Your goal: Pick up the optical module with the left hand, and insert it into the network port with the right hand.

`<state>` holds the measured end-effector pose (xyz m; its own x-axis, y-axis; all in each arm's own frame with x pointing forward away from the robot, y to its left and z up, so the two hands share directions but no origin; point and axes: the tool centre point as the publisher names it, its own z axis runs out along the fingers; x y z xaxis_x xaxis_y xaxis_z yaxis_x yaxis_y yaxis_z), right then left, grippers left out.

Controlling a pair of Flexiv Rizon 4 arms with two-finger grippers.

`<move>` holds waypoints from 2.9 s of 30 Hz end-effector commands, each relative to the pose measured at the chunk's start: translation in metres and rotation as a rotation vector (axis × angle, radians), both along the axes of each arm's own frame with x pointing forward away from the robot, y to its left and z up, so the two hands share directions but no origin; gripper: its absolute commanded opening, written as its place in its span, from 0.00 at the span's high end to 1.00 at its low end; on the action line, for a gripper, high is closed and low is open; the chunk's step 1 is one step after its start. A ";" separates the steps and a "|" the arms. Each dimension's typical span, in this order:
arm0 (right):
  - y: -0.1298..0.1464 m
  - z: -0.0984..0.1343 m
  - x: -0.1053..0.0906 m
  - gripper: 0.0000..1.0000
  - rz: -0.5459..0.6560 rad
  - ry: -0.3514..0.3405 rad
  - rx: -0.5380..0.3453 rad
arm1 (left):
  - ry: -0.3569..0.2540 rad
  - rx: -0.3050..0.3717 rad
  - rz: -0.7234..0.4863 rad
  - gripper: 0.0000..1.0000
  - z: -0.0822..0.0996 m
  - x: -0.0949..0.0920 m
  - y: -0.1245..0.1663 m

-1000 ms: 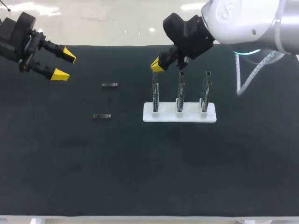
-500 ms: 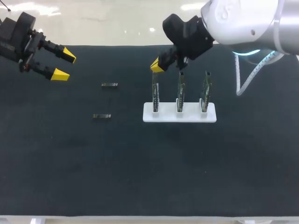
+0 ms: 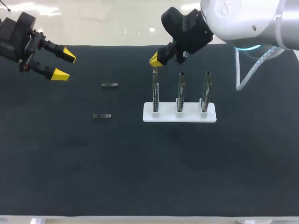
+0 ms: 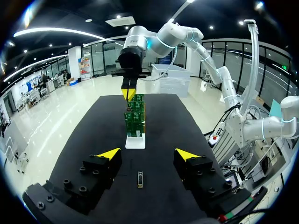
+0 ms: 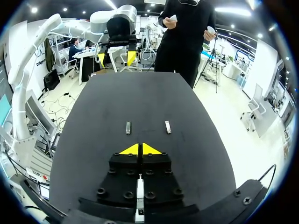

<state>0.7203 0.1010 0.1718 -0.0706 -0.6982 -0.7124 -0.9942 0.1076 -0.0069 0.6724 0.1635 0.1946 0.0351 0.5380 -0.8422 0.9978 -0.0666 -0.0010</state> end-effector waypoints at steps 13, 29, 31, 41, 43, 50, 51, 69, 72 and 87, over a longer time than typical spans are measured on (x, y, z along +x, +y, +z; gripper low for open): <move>-0.045 0.041 -0.002 1.00 0.044 0.027 -0.039 | -0.001 0.002 0.002 0.00 0.000 -0.001 -0.001; -0.142 0.067 -0.019 1.00 0.050 0.045 -0.019 | -0.001 0.002 0.002 0.00 0.000 -0.001 -0.001; -0.152 0.069 -0.021 1.00 0.051 0.040 -0.016 | -0.001 0.002 0.002 0.00 0.000 -0.001 -0.001; -0.181 0.074 -0.022 1.00 0.047 0.009 0.013 | -0.001 0.002 0.002 0.00 0.000 -0.001 -0.001; -0.182 0.076 -0.022 1.00 0.037 0.017 0.017 | -0.001 0.002 0.002 0.00 0.000 -0.001 -0.001; -0.182 0.077 -0.023 0.00 0.035 0.017 0.018 | -0.001 0.002 0.002 0.00 0.000 -0.001 -0.001; -0.182 0.077 -0.023 0.00 0.035 0.017 0.018 | -0.001 0.002 0.002 0.00 0.000 -0.001 -0.001; -0.182 0.077 -0.023 0.00 0.035 0.017 0.018 | -0.001 0.002 0.002 0.00 0.000 -0.001 -0.001; -0.182 0.077 -0.023 0.00 0.035 0.017 0.018 | -0.001 0.002 0.002 0.00 0.000 -0.001 -0.001; -0.182 0.077 -0.023 0.00 0.035 0.017 0.018 | -0.128 0.455 0.078 0.00 -0.056 0.011 0.024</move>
